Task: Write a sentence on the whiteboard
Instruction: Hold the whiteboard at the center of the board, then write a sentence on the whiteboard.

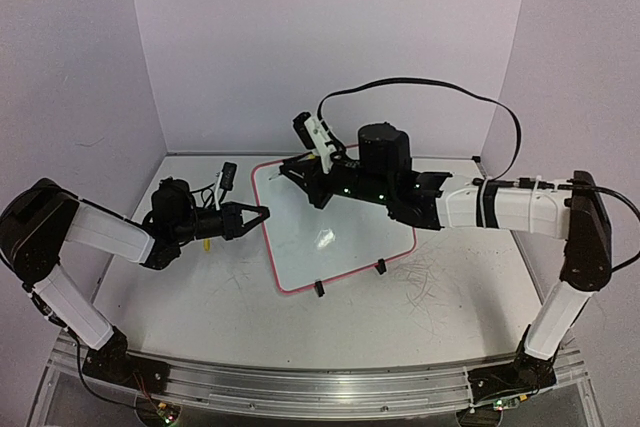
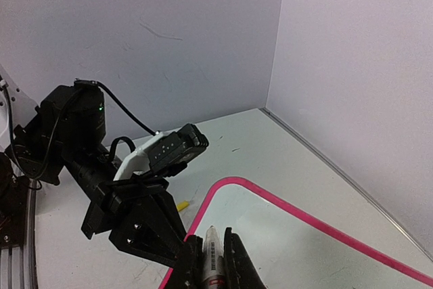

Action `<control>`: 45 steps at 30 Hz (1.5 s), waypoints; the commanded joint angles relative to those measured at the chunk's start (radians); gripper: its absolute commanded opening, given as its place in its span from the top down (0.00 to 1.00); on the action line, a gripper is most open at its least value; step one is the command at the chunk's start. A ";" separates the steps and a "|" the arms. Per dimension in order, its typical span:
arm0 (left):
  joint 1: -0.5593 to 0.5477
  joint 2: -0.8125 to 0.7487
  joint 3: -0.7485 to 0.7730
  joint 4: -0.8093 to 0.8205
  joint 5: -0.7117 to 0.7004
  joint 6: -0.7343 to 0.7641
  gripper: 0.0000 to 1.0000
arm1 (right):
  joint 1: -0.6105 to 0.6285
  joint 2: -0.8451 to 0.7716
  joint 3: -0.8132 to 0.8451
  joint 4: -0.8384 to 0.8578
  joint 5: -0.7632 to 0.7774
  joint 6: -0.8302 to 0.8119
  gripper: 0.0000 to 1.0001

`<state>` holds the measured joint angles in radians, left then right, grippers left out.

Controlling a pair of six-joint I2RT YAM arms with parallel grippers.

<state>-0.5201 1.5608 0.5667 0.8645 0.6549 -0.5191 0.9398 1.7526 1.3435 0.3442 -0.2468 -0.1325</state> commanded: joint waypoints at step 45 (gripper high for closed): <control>0.008 0.017 0.027 0.026 0.041 0.045 1.00 | 0.034 0.081 0.062 0.090 0.165 -0.006 1.00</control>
<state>-0.5154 1.5703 0.5678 0.8730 0.6857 -0.4970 0.9703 1.8328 1.3682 0.3958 -0.0994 -0.1520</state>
